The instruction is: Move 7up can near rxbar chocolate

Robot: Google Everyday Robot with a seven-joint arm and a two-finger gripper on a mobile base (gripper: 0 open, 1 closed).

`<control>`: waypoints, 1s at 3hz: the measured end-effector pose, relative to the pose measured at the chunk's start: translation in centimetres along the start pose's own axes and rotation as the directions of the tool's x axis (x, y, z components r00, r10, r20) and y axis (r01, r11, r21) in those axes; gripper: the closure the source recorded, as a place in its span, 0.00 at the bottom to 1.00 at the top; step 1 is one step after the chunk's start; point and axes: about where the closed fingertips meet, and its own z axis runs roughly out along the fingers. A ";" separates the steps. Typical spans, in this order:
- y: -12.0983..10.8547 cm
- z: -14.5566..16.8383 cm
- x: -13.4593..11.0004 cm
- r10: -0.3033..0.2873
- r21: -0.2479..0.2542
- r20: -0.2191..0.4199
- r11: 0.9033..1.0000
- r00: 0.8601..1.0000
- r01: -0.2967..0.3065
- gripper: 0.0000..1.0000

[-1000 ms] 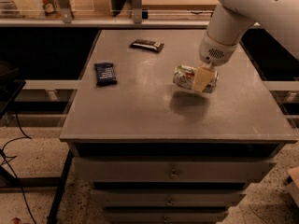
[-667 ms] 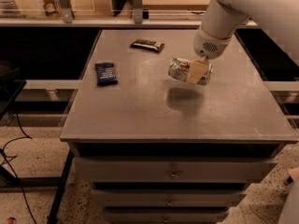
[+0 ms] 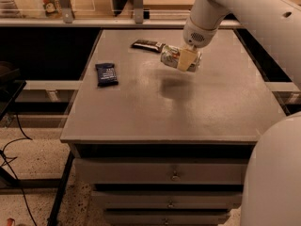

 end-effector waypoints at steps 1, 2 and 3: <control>-1.8 0.8 -1.5 -0.016 0.023 0.023 1.000 1.000 0.015 0.62; -3.2 1.8 -2.7 -0.026 0.036 0.045 0.999 0.999 0.024 0.61; -4.2 2.9 -3.9 -0.042 0.045 0.056 0.998 0.998 0.039 0.56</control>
Offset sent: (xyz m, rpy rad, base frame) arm 0.0644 0.0238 0.0009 0.0447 -0.0873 0.0330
